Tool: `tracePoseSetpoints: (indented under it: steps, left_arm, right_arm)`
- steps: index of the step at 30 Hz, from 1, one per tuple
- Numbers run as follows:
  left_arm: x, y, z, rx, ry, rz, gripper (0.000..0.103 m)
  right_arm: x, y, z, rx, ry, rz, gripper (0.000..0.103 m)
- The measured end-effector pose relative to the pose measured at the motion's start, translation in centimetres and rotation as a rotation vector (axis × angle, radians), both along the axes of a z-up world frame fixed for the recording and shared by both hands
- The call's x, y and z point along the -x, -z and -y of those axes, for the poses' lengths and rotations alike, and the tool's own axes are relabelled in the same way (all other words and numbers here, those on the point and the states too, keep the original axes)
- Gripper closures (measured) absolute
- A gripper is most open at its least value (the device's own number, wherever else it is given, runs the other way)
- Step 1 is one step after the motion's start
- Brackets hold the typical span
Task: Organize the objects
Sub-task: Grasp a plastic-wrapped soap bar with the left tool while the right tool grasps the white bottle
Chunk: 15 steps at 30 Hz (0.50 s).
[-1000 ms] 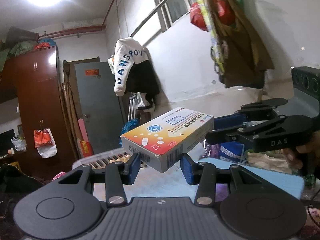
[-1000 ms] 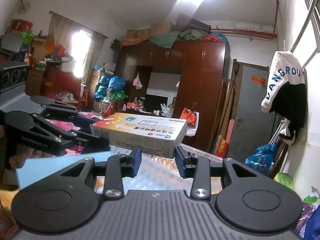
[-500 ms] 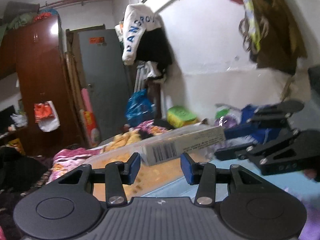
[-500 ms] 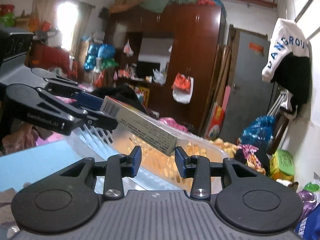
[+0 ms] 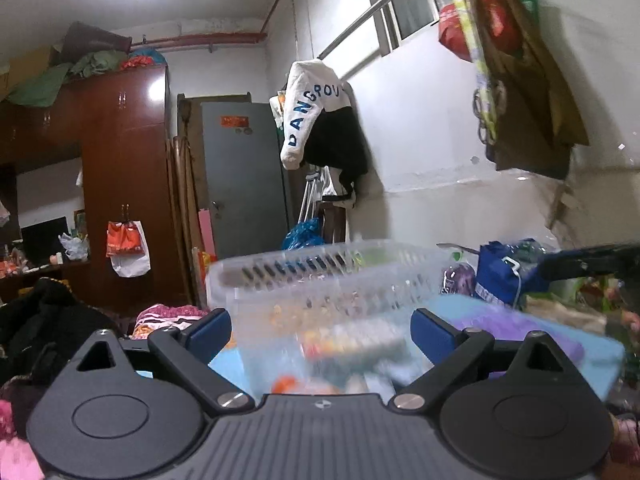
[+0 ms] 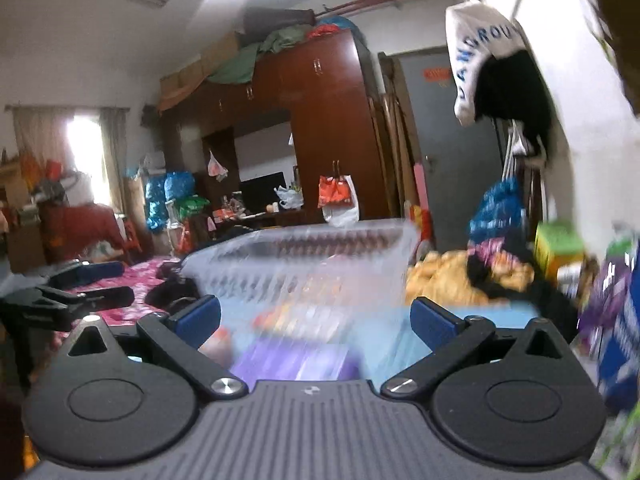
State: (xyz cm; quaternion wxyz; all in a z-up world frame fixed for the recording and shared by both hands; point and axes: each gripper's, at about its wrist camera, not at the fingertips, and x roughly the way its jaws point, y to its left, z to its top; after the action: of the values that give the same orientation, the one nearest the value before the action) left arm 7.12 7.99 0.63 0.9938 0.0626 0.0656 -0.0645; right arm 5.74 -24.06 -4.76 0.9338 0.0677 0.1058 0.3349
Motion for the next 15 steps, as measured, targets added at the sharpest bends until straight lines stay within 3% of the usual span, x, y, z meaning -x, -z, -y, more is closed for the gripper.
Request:
tracePoseSetpoints:
  steps: [3,10,15]
  left_arm:
    - [2.9,2.1,-0.1,0.016,-0.015,0.013,0.005]
    - [5.1,3.2,-1.0,0.062,-0.047,0.004,0.005]
    - [6.0,4.5,-0.6,0.029,-0.05,-0.011,0.005]
  right_arm:
    - [3.2,1.2,-0.3,-0.017,-0.036,0.025,0.0]
    - [7.7,1.3,-5.6,0.133,-0.174,0.184,0.0]
    - [7.3,3.0,-8.5,0.17,-0.256,0.149,0.003]
